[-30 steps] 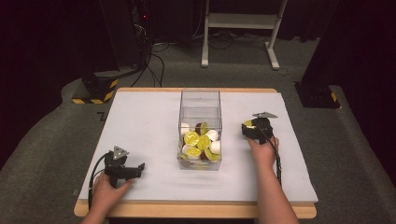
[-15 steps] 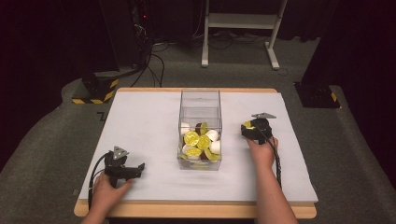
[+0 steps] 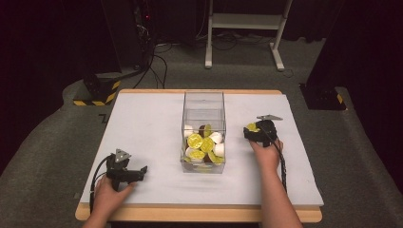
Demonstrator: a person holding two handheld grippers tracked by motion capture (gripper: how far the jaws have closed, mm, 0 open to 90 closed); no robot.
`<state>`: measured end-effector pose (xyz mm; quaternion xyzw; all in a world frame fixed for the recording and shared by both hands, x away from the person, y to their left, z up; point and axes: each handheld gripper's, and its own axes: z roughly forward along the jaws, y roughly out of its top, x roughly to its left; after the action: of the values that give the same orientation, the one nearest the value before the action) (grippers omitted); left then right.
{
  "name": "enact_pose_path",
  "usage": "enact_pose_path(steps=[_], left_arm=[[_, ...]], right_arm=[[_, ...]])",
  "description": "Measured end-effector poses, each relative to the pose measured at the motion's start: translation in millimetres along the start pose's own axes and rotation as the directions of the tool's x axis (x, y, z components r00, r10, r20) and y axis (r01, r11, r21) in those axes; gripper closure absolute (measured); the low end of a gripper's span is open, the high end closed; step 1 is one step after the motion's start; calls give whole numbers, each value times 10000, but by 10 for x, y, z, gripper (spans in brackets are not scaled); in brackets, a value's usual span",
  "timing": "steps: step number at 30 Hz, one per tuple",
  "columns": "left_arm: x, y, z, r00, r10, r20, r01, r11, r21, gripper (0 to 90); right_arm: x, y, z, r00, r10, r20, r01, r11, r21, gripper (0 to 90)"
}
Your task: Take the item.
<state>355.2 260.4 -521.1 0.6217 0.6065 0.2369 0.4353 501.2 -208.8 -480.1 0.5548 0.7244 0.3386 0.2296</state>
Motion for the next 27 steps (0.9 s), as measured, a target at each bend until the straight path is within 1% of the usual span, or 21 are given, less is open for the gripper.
enact_pose_path(steps=[7,14,15,16,18,21,22,23,24,25,27], left_arm=[[0,0,0,10000,2,0,-2,10000,5,15],[0,0,0,10000,6,-1,-6,10000,8,15],[0,0,0,10000,-1,-1,1,10000,3,15],[0,0,0,10000,-1,-1,1,10000,3,15],[-4,0,3,10000,-54,1,54,10000,-35,15],[-1,0,1,10000,-15,-1,15,10000,-6,15],[-1,0,1,10000,-15,-1,15,10000,-6,15],[-1,0,1,10000,-13,0,13,10000,-10,15],[-1,0,1,10000,-13,0,13,10000,-10,15],[-1,0,1,10000,-17,-2,17,10000,-9,15],[-1,0,1,10000,-16,-7,16,10000,-3,15]], right_arm=[[-9,12,-70,9998,216,-26,-216,9997,-143,169],[15,-34,-172,9997,235,-105,-239,9990,-366,161],[32,-67,-214,9997,195,-158,-201,9990,-393,159],[32,-67,-214,9997,195,-158,-201,9990,-393,159],[76,-128,-293,9997,71,-219,-82,9985,-539,159],[129,-208,-373,9996,-13,-292,-5,9981,-615,158],[129,-208,-373,9996,-13,-292,-5,9981,-615,158],[168,-273,-421,9991,-70,-407,44,9979,-648,158],[168,-273,-421,9991,-70,-407,44,9979,-648,158],[213,-344,-455,9987,-200,-465,172,9980,-606,156],[256,-423,-481,9980,-306,-551,276,9981,-547,157]])
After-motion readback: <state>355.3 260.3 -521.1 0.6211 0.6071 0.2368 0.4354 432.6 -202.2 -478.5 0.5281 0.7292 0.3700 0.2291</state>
